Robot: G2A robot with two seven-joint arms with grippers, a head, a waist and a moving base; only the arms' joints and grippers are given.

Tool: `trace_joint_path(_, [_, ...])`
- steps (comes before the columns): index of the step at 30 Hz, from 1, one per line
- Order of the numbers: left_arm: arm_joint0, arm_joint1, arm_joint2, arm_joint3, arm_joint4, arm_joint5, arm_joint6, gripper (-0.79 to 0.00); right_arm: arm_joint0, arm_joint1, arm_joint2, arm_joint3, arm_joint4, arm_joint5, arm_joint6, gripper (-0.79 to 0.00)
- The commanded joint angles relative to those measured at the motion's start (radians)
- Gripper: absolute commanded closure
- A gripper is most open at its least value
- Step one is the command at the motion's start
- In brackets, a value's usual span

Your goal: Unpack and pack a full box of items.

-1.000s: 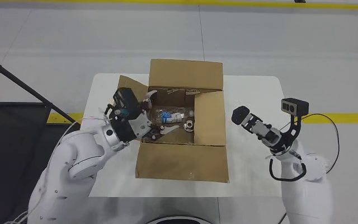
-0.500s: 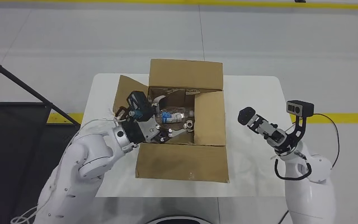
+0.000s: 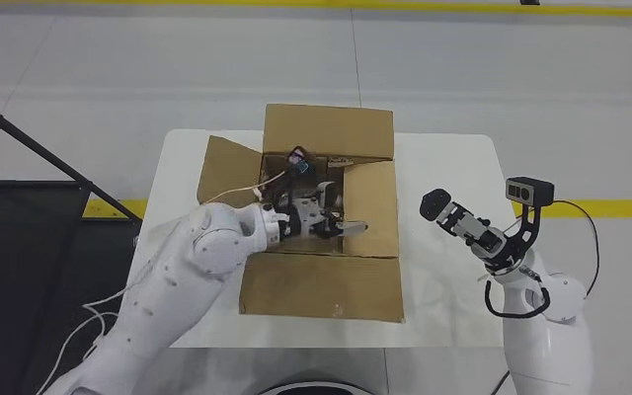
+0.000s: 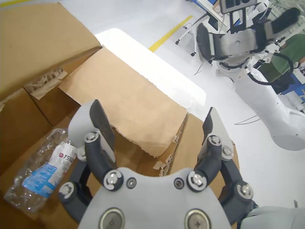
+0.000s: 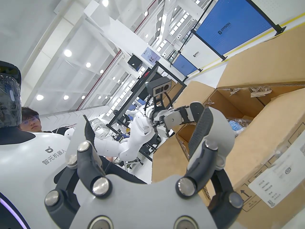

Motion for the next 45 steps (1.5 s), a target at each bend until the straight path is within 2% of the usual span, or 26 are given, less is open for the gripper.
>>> trace_joint_path(1, [-0.026, -0.008, 0.02, 0.047, -0.044, 0.027, -0.016, -0.785, 0.0, 0.0, 0.0, 0.0, 0.0, 0.0, 0.0, -0.785])
trace_joint_path(5, [-0.071, -0.022, 0.059, 0.127, -0.108, 0.064, -0.074, -0.785, 0.0, 0.0, 0.0, 0.0, 0.0, 0.0, 0.0, -0.785])
trace_joint_path(15, [-0.133, -0.049, 0.135, 0.235, -0.166, 0.108, -0.152, -0.785, 0.0, 0.0, 0.0, 0.0, 0.0, 0.0, 0.0, -0.785])
trace_joint_path(29, [-0.169, -0.089, 0.179, 0.386, -0.375, -0.006, -0.13, -0.785, 0.0, 0.0, 0.0, 0.0, 0.0, 0.0, 0.0, -0.785])
trace_joint_path(38, [-0.165, -0.093, 0.158, 0.405, -0.426, -0.051, -0.122, -0.785, 0.0, 0.0, 0.0, 0.0, 0.0, 0.0, 0.0, -0.785])
trace_joint_path(45, [-0.149, -0.086, 0.131, 0.373, -0.409, -0.046, -0.126, -0.785, 0.0, 0.0, 0.0, 0.0, 0.0, 0.0, 0.0, -0.785])
